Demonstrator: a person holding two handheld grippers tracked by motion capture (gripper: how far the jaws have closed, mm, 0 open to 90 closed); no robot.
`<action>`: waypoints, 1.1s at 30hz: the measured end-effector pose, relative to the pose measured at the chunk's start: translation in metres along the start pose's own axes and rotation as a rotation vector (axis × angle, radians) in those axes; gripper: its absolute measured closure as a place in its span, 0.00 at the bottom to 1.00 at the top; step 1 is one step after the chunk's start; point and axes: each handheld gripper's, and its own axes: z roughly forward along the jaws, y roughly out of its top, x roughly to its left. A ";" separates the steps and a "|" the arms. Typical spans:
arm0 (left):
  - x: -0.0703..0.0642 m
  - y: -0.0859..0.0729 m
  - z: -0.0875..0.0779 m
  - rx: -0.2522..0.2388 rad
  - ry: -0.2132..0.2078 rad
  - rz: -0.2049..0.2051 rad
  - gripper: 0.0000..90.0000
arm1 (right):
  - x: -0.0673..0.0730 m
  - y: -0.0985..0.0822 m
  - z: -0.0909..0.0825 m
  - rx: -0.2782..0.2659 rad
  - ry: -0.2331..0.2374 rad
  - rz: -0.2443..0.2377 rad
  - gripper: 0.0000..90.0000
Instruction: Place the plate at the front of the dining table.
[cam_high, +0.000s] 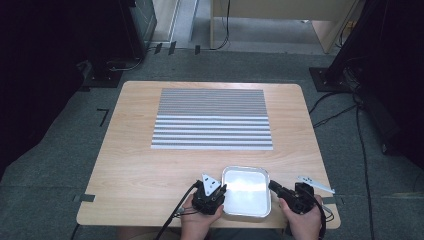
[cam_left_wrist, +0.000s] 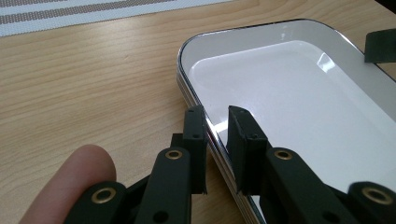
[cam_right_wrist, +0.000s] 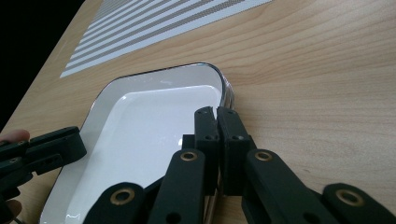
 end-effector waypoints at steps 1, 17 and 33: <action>0.000 0.000 0.000 0.000 0.000 0.000 0.87 | 0.000 0.000 0.000 0.000 0.000 0.000 0.99; -0.002 -0.002 0.003 0.000 0.010 0.014 0.85 | 0.004 0.002 -0.006 -0.042 0.008 0.016 1.00; -0.003 -0.002 0.001 -0.017 -0.001 0.020 0.78 | -0.002 0.005 -0.014 -0.056 0.018 0.056 1.00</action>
